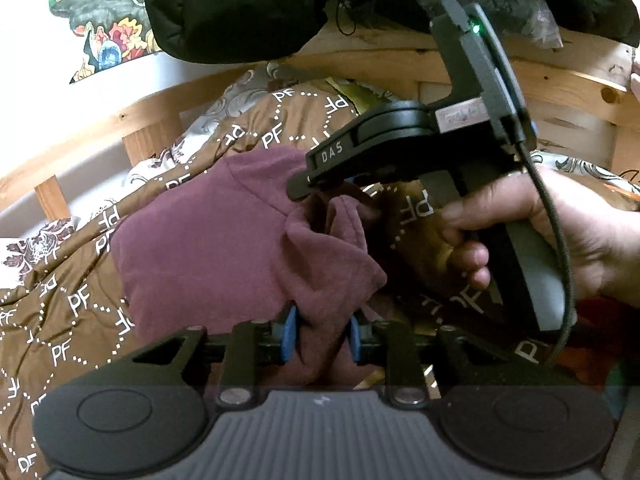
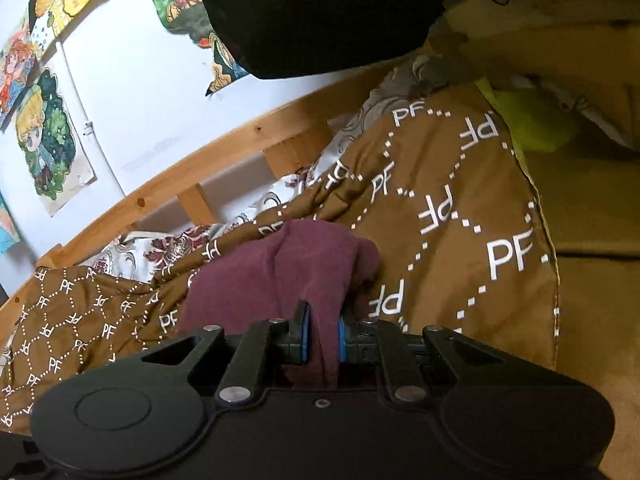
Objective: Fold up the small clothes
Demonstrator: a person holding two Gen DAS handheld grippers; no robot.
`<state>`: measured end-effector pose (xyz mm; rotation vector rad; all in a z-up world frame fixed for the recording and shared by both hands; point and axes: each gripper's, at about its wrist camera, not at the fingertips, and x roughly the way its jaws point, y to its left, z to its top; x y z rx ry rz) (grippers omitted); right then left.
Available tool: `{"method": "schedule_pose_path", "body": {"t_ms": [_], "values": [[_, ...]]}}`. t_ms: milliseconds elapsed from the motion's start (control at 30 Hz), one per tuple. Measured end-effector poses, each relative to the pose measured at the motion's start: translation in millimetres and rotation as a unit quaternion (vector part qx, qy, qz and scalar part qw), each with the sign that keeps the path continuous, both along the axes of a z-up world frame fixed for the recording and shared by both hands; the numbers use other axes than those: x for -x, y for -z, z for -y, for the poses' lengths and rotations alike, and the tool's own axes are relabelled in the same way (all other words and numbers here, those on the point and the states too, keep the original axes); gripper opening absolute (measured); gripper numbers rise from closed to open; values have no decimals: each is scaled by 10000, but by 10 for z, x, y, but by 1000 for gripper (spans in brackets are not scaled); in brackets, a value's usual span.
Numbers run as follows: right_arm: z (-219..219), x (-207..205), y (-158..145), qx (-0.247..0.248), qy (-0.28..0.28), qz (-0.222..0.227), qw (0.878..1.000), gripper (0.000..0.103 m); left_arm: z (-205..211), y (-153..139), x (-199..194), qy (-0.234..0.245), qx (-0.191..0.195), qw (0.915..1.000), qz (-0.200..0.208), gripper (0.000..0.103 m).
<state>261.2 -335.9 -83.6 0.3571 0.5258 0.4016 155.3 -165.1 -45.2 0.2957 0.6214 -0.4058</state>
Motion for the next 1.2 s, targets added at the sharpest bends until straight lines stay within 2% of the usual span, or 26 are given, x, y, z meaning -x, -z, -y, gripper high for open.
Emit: {"method": "schedule_pose_path", "body": {"t_ms": [133, 300, 433, 467, 567, 600, 667, 700, 800, 867, 933, 1067, 1200], "values": [[-1, -9, 37, 13, 4, -39, 10000, 14, -73, -61, 78, 46, 311, 9994, -112, 47], [-7, -12, 53, 30, 71, -109, 9999, 18, -253, -194, 127, -101, 774, 9969, -98, 71], [20, 36, 12, 77, 180, -41, 9998, 27, -482, -323, 152, -543, 1223, 9910, 57, 89], [42, 52, 1, 43, 210, -36, 9998, 35, -532, -343, 146, -698, 1290, 9891, 92, 93], [117, 104, -53, -41, 332, -42, 9994, 48, -693, -376, 95, -1271, 1494, 9805, 147, 102], [141, 130, -76, -48, 353, -38, 9994, 50, -740, -375, 65, -1470, 1554, 9768, 122, 102], [166, 186, -112, -50, 355, -48, 9993, 64, -842, -356, -7, -1870, 1652, 9684, -15, 102], [173, 228, -135, -48, 339, -73, 9994, 67, -895, -335, -48, -2052, 1706, 9636, -143, 102], [139, 362, -201, 19, 248, -84, 9997, 79, -1049, -264, -132, -2434, 1886, 9502, -481, 102], [78, 433, -232, 148, 124, -115, 9997, 92, -1126, -211, -145, -2622, 1925, 9431, -694, 102], [-10, 479, -252, 384, -27, -253, 9989, 94, -1181, -147, -169, -2775, 1902, 9371, -934, 102], [-96, 578, -218, 706, -115, -464, 9964, 97, -1242, -69, -152, -2851, 1839, 9336, -1149, 102], [-123, 625, -107, 1073, -235, -799, 9907, 101, -1219, -4, -147, -2841, 1594, 9370, -1258, 102]]}}
